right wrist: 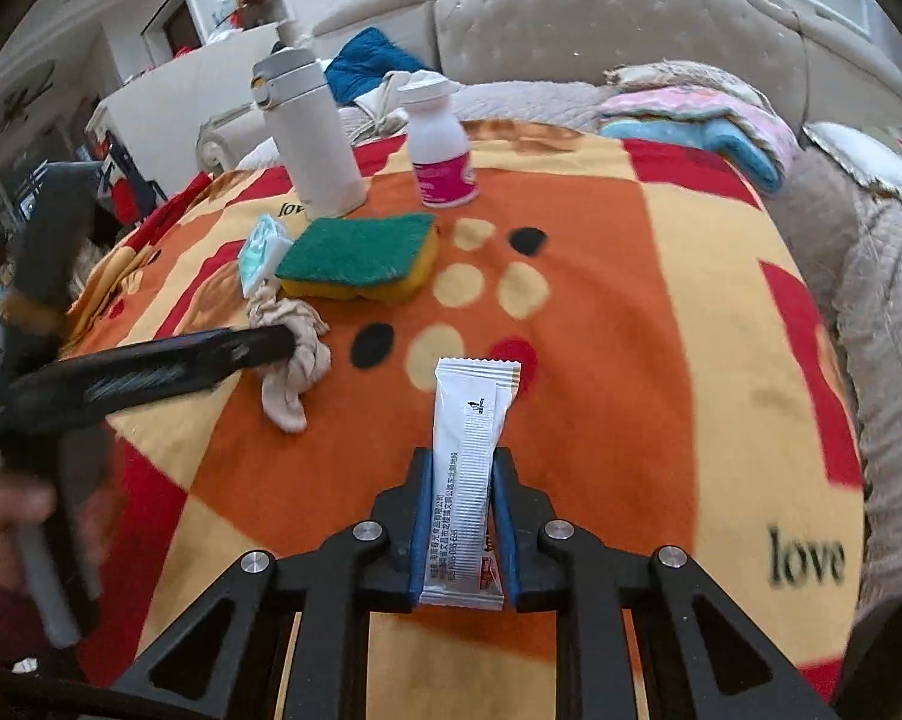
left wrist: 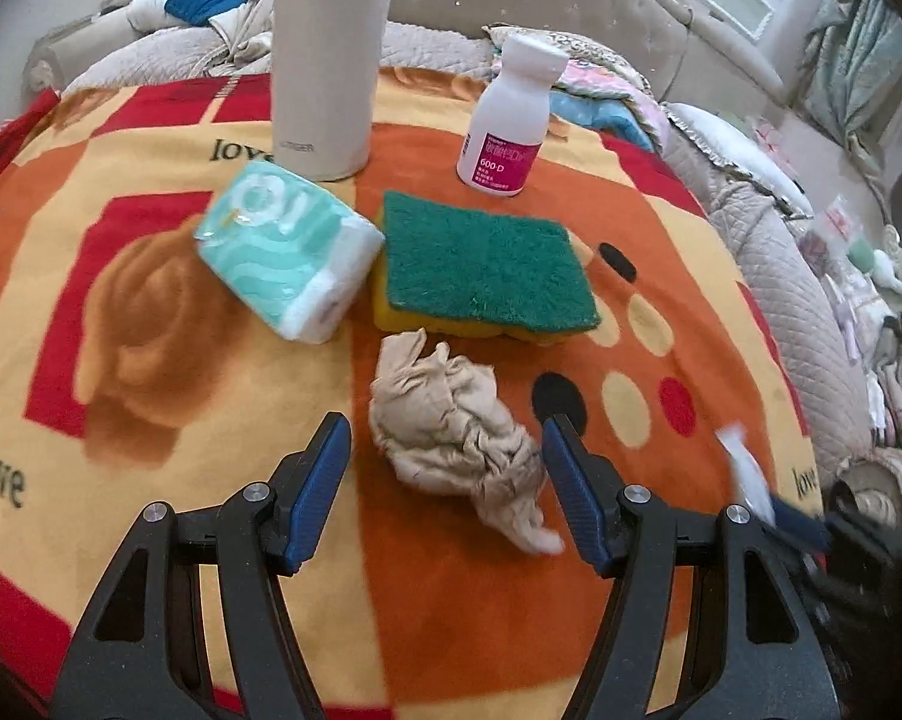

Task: Collect trash
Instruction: 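Grasp crumpled beige tissue with left gripper while right gripper grasps white tube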

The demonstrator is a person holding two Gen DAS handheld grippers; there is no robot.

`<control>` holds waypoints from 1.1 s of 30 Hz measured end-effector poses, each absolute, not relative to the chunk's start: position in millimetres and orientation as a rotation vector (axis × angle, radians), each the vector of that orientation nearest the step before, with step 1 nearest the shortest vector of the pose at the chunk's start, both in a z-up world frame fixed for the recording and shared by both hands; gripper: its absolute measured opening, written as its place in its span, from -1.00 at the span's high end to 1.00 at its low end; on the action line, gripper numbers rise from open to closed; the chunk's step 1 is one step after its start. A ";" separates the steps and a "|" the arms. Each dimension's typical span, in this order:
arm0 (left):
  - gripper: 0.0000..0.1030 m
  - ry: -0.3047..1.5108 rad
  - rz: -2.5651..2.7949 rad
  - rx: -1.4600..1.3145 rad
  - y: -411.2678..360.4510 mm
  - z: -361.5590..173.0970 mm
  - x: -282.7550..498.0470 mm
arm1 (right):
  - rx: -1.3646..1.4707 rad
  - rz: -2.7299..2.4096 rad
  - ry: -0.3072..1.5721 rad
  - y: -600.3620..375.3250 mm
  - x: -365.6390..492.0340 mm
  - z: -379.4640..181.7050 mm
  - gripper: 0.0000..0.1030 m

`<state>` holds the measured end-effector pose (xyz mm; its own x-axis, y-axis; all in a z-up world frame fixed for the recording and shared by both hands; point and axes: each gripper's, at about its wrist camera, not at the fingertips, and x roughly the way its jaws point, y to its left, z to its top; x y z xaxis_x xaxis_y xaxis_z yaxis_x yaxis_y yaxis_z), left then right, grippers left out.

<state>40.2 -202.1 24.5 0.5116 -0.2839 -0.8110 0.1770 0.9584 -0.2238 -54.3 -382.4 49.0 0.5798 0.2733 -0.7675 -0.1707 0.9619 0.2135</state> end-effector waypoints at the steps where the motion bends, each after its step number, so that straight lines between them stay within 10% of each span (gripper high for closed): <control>1: -0.24 1.005 -0.269 -0.120 -204.0 20.4 42.9 | 0.124 0.255 0.913 -384.1 -58.2 48.7 0.65; 4: 0.24 0.994 -0.257 -0.107 -205.7 20.4 40.2 | 0.128 0.245 0.908 -388.6 -69.9 47.0 0.65; 7: 0.32 1.007 -0.295 -0.097 -205.6 23.8 32.1 | 0.149 0.246 0.906 -392.4 -78.7 46.0 0.65; 33: 0.33 0.911 -0.492 0.091 -287.0 65.9 -90.8 | 0.224 0.124 0.863 -440.8 -161.4 61.5 0.65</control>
<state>-90.8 -287.0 65.9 0.5110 -0.3699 -0.7759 0.4459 0.8858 -0.1286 -161.4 -440.8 61.5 0.6446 0.1981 -0.7384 -0.0172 0.9694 0.2451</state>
